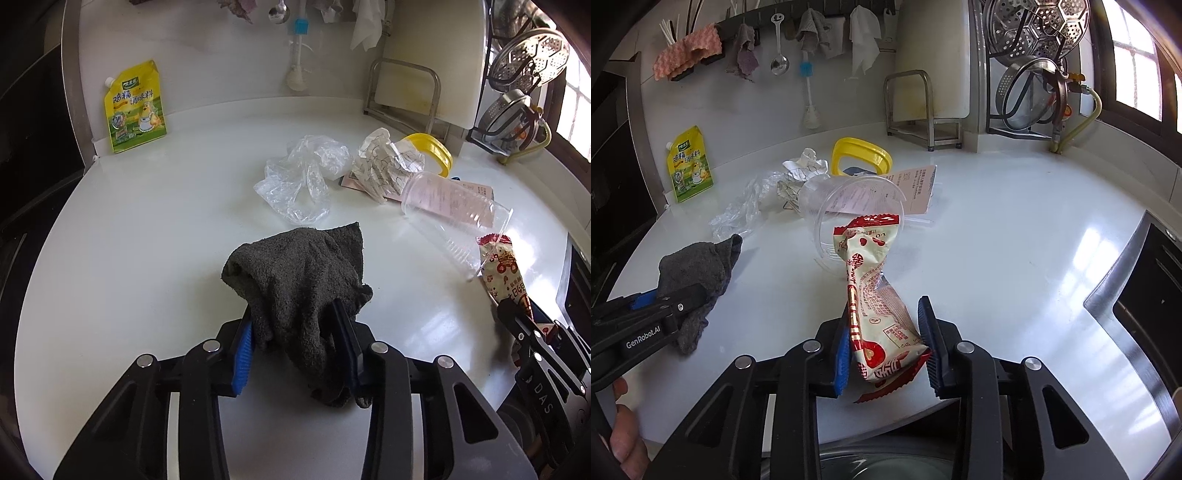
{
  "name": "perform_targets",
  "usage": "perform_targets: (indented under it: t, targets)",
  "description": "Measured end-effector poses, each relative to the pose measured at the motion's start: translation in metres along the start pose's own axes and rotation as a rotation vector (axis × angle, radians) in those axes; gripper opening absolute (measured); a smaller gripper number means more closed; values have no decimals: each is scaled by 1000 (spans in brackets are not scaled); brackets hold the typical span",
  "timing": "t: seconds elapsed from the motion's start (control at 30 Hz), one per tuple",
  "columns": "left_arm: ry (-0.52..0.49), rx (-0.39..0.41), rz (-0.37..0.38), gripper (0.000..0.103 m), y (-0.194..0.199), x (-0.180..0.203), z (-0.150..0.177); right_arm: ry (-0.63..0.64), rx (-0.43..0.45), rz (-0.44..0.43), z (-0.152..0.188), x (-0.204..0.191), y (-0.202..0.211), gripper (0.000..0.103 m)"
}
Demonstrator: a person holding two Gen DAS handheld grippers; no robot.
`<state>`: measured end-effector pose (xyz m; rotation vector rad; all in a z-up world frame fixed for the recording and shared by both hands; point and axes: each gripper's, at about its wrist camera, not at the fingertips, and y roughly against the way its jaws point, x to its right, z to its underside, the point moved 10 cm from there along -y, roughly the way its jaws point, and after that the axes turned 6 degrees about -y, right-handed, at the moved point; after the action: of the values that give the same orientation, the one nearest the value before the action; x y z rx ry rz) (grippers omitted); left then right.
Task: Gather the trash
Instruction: 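Lift the cloth and wrapper and carry both toward the trash basket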
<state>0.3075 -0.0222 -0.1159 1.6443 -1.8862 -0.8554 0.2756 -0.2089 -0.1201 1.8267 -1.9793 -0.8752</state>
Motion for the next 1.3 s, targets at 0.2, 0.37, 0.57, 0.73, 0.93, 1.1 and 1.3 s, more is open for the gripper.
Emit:
perform_targets:
  t: [0.2,0.37,0.57,0.73,0.93,1.1,1.3]
  targets:
    - [7,2,6,33,5,-1,1,-13,11,6,0,4,10,31]
    - [5,22,-4,31,17,-4,-3,-17,22,4,-1,3,21,31]
    - [-3,46,-6,31,32,-4,-2,-23,32,13,-1,4,32,31]
    - [-8,62,-6,31,45,-2,1,-46,28,20,2,12,40,31]
    - [-23,71,1,31,56,4,6,-64,28,26,7,19,49,31]
    - [-32,80,6,31,64,8,9,-82,30,19,11,22,57,31]
    - [-42,91,15,31,80,12,14,-79,42,15,15,20,73,31]
